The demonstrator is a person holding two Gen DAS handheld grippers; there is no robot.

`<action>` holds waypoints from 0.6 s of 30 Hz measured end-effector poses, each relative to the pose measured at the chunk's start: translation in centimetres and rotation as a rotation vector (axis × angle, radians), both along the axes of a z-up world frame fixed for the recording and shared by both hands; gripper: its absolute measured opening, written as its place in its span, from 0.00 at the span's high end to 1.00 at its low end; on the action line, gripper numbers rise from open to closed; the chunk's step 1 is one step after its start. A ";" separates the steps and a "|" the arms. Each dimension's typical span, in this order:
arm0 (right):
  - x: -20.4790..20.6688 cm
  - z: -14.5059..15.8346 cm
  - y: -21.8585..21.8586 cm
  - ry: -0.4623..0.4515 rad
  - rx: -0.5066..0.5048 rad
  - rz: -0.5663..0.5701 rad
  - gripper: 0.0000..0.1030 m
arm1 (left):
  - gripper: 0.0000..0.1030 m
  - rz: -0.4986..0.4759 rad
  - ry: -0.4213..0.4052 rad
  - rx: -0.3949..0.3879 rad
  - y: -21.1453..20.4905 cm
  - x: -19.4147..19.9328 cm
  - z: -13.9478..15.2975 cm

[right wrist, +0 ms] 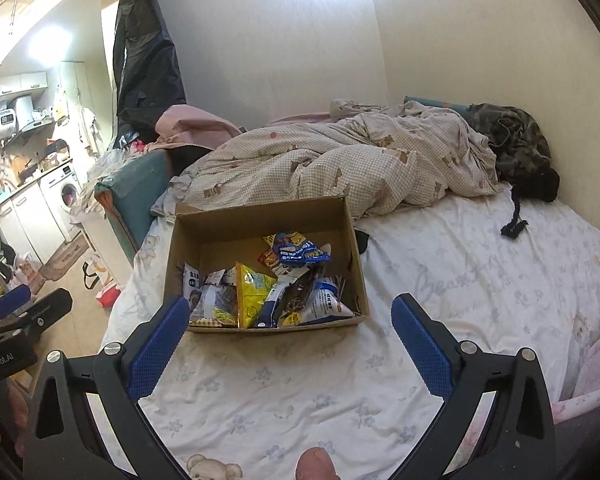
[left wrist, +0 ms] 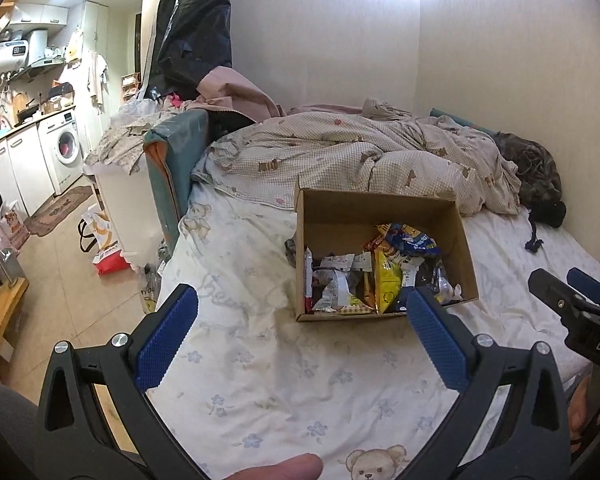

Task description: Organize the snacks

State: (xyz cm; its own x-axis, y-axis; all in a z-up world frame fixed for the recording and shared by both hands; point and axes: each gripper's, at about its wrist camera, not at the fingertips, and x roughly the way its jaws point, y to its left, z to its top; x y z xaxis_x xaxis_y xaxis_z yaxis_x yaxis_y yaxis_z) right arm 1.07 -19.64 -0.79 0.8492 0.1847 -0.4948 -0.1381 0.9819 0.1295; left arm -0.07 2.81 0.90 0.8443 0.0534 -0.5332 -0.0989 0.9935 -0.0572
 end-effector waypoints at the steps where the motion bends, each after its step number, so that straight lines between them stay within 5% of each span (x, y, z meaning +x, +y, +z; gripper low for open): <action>1: 0.1 0.0 0.0 0.002 0.000 0.000 0.00 | 0.00 0.001 0.001 0.000 0.0 0.0 0.0; 18: 0.8 -0.3 0.1 0.010 -0.001 -0.020 0.00 | 0.00 0.006 0.028 -0.033 0.3 0.6 -0.5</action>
